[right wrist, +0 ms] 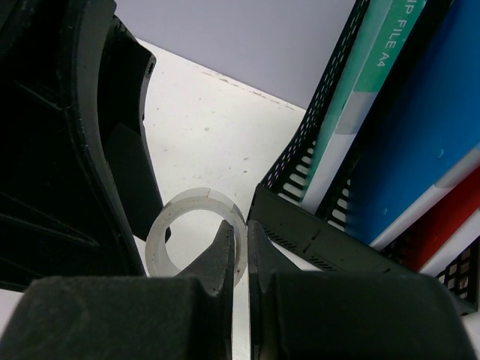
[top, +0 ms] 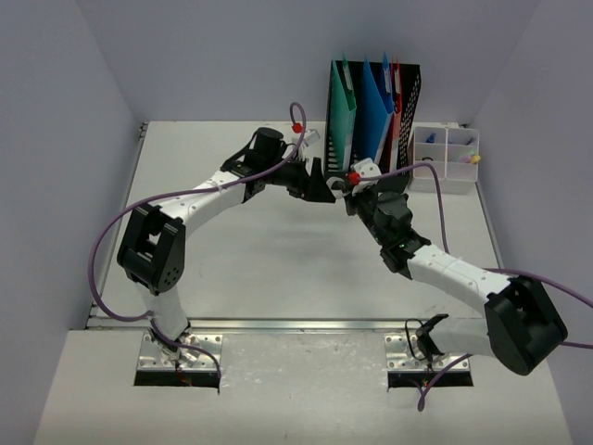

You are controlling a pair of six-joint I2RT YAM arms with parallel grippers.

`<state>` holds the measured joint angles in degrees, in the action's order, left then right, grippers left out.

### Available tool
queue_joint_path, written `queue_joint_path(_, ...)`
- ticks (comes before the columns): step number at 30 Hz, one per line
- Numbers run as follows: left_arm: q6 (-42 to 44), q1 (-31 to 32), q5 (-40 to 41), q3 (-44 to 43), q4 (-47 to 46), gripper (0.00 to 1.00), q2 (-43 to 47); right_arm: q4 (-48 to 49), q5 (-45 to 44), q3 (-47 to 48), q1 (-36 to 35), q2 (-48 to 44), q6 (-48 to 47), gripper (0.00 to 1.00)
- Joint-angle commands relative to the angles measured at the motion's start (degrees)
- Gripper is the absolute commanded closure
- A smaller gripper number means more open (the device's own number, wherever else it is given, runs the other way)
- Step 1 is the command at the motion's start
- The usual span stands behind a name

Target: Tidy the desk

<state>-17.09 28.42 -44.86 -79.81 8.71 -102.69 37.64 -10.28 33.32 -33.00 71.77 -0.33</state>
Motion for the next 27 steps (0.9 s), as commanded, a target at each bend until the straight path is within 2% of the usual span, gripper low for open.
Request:
queue_joint_path(1,-0.86,-0.04,-0.19,-0.86,-3.53,0.34,1.53,4.38,-0.67,0.04,-0.79,-1.67,-2.3,1.0)
queue_joint_path(6,-1.4,-0.12,2.44,-0.7,-3.62,0.48,1.15,4.4,0.97,-0.66,-1.28,-2.74,-2.37,1.0)
queue_joint_path(8,-1.46,-0.24,2.68,-0.76,-3.74,0.61,1.03,3.21,3.4,-0.77,-1.34,-3.63,-1.59,0.94)
queue_joint_path(13,-2.42,-1.77,0.48,0.71,-6.16,0.85,1.25,-1.07,9.7,-1.66,-1.28,-7.8,-0.51,0.81)
queue_joint_path(14,-2.82,-2.07,-0.95,1.49,-6.78,0.89,1.39,-2.63,9.93,-1.74,-1.22,-8.77,-0.21,0.74)
queue_joint_path(15,-3.07,-2.52,-1.45,2.26,-7.45,0.92,1.57,-4.05,10.37,-1.77,-1.19,-9.1,-0.11,0.72)
queue_joint_path(17,-3.77,-4.13,-4.04,4.73,-13.08,0.99,3.08,-7.17,12.81,-1.12,-0.95,-10.72,1.67,0.52)
queue_joint_path(19,-2.69,-5.1,-6.17,8.34,-17.11,1.0,5.04,-14.5,17.42,0.45,0.73,-12.03,6.03,0.43)
queue_joint_path(21,1.15,-5.57,-8.69,10.89,-18.74,1.0,6.99,-21.86,26.39,3.47,4.68,-12.46,10.41,0.41)
queue_joint_path(22,1.67,-5.57,-10.09,11.01,-19.26,1.0,7.66,-23.08,27.37,5.14,6.35,-11.98,10.51,0.42)
queue_joint_path(24,7.41,-5.57,-14.02,12.02,-18.69,1.0,8.86,-38.47,37.81,12.62,9.56,-8.75,8.17,0.4)
queue_joint_path(25,8.56,-5.57,-17.19,12.13,-18.65,1.0,9.08,-42.35,46.55,17.52,11.48,-7.04,7.33,0.39)
queue_joint_path(27,11.42,-5.49,-20.59,12.26,-18.35,1.0,9.57,-48.9,54.35,22.2,13.31,-3.18,6.65,0.34)
